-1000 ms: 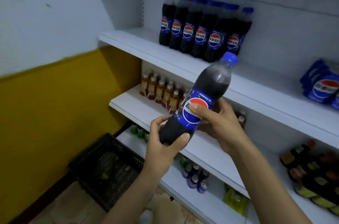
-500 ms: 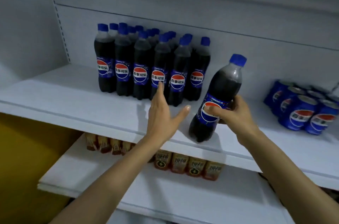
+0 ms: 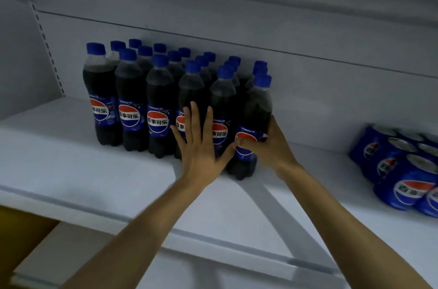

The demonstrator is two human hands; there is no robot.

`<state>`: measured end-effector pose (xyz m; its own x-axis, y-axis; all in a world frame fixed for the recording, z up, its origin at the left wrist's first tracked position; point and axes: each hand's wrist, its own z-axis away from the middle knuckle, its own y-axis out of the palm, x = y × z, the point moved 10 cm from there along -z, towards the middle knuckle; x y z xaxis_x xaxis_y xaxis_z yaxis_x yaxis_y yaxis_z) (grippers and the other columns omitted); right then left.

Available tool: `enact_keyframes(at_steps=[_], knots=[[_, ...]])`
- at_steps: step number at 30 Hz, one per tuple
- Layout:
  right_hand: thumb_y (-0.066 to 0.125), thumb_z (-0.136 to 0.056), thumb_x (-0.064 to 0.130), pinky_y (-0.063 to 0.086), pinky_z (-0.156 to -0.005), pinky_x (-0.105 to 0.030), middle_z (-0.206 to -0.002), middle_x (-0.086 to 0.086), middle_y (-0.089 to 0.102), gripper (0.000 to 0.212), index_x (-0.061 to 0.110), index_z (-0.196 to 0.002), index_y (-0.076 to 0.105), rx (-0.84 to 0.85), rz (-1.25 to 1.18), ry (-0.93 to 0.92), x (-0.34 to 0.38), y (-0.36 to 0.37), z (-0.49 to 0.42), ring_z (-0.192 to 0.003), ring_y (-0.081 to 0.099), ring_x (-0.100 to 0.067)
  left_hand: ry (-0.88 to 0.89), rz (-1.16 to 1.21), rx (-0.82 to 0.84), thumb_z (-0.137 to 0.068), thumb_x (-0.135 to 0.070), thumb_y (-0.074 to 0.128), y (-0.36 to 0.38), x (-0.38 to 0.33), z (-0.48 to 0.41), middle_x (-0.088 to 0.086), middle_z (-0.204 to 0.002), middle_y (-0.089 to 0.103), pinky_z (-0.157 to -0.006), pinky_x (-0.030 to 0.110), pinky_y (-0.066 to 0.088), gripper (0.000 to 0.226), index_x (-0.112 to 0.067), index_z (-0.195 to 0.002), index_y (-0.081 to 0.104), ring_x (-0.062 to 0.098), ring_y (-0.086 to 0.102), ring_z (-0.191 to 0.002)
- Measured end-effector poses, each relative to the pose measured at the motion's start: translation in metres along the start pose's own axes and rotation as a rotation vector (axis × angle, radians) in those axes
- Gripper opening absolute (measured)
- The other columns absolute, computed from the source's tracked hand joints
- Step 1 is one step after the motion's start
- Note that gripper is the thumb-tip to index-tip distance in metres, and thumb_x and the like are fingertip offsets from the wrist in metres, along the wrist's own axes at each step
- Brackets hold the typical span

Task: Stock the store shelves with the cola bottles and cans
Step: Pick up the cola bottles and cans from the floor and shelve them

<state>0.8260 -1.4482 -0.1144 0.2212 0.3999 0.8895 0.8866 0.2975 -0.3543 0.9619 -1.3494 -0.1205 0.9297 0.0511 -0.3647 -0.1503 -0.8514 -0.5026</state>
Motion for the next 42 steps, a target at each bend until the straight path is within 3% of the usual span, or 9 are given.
enact_keyframes(at_steps=[3, 7, 9, 14, 22, 29, 32, 37, 42], knots=[[0.084, -0.071, 0.018, 0.054, -0.091, -0.042, -0.110, 0.018, 0.061, 0.069, 0.030, -0.124, 0.042, -0.012, 0.009, -0.046, -0.002, 0.001, -0.006, -0.101, 0.063, -0.008, -0.005, -0.016, -0.013, -0.073, -0.076, 0.048, 0.005, 0.002, -0.001, 0.019, -0.155, 0.004, -0.111, 0.067, 0.010, 0.103, -0.012, -0.148, 0.017, 0.035, 0.006, -0.146], [0.088, -0.066, 0.026, 0.050, -0.067, -0.009, -0.101, 0.031, 0.055, 0.074, 0.045, -0.117, 0.037, -0.053, -0.012, -0.076, -0.011, -0.004, 0.004, -0.087, 0.059, 0.018, 0.002, -0.058, -0.019, -0.065, -0.086, 0.047, 0.007, 0.003, -0.001, 0.020, -0.154, 0.005, -0.113, 0.065, 0.009, 0.115, -0.011, -0.147, 0.017, 0.032, 0.002, -0.146], [0.090, -0.061, 0.031, 0.047, -0.063, -0.004, -0.101, 0.027, 0.059, 0.071, 0.047, -0.111, 0.041, -0.083, -0.063, -0.021, -0.029, -0.007, 0.014, -0.087, 0.059, 0.018, 0.003, -0.060, -0.010, -0.064, -0.087, 0.044, 0.008, 0.004, -0.001, 0.020, -0.155, 0.003, -0.113, 0.064, 0.008, 0.117, -0.011, -0.148, 0.015, 0.029, -0.003, -0.146], [0.084, -0.068, 0.035, 0.048, -0.063, -0.009, -0.091, 0.022, 0.069, 0.040, 0.034, -0.098, 0.058, -0.112, -0.086, 0.033, -0.058, -0.002, 0.024, -0.085, 0.065, 0.003, 0.014, -0.104, 0.003, -0.061, -0.090, 0.044, 0.012, 0.005, 0.000, 0.021, -0.155, 0.000, -0.113, 0.061, 0.005, 0.123, -0.009, -0.149, 0.012, 0.031, -0.006, -0.146], [0.080, -0.069, 0.039, 0.045, -0.064, -0.003, -0.095, 0.030, 0.066, 0.040, 0.036, -0.102, 0.057, -0.079, -0.107, -0.011, -0.058, 0.002, 0.021, -0.089, 0.060, 0.012, 0.041, -0.145, -0.055, -0.062, -0.091, 0.042, 0.010, 0.004, 0.001, 0.020, -0.155, 0.002, -0.113, 0.062, 0.012, 0.124, -0.009, -0.149, 0.014, 0.032, -0.002, -0.146], [0.076, -0.079, 0.036, 0.042, -0.066, 0.001, -0.101, 0.024, 0.059, 0.039, 0.031, -0.108, 0.050, -0.071, -0.024, 0.016, -0.042, 0.003, 0.031, -0.094, 0.061, 0.005, -0.005, -0.164, 0.080, -0.057, -0.093, 0.042, 0.012, 0.005, -0.002, 0.017, -0.156, -0.003, -0.111, 0.064, 0.014, 0.130, -0.012, -0.151, 0.007, 0.029, -0.006, -0.145], [0.075, -0.080, 0.039, 0.039, -0.075, -0.004, -0.113, 0.015, 0.055, 0.051, 0.027, -0.120, 0.046, -0.163, 0.014, 0.018, -0.031, -0.002, 0.062, -0.104, 0.054, -0.005, -0.027, -0.115, 0.148, -0.056, -0.093, 0.040, 0.013, 0.005, -0.002, 0.015, -0.156, -0.005, -0.110, 0.064, 0.012, 0.129, -0.014, -0.152, 0.004, 0.026, -0.010, -0.145], [0.068, -0.079, 0.055, 0.042, -0.099, -0.020, -0.126, 0.022, 0.055, 0.058, 0.035, -0.129, 0.047, -0.297, -0.036, -0.036, -0.010, -0.010, 0.159, -0.118, 0.052, 0.004, -0.034, -0.019, 0.244, -0.056, -0.089, 0.051, 0.009, -0.002, 0.008, 0.016, -0.157, -0.015, -0.113, 0.065, 0.003, 0.132, -0.018, -0.152, -0.004, 0.031, -0.016, -0.144], [0.062, -0.080, 0.055, 0.043, -0.100, -0.017, -0.129, 0.021, 0.057, 0.055, 0.039, -0.130, 0.047, -0.475, -0.063, -0.064, 0.013, -0.045, 0.241, -0.123, 0.051, 0.001, -0.001, 0.298, 0.262, -0.063, -0.081, 0.056, -0.032, -0.063, 0.042, 0.013, -0.159, -0.015, -0.117, 0.052, -0.002, 0.128, -0.017, -0.151, -0.011, 0.026, -0.013, -0.147]])
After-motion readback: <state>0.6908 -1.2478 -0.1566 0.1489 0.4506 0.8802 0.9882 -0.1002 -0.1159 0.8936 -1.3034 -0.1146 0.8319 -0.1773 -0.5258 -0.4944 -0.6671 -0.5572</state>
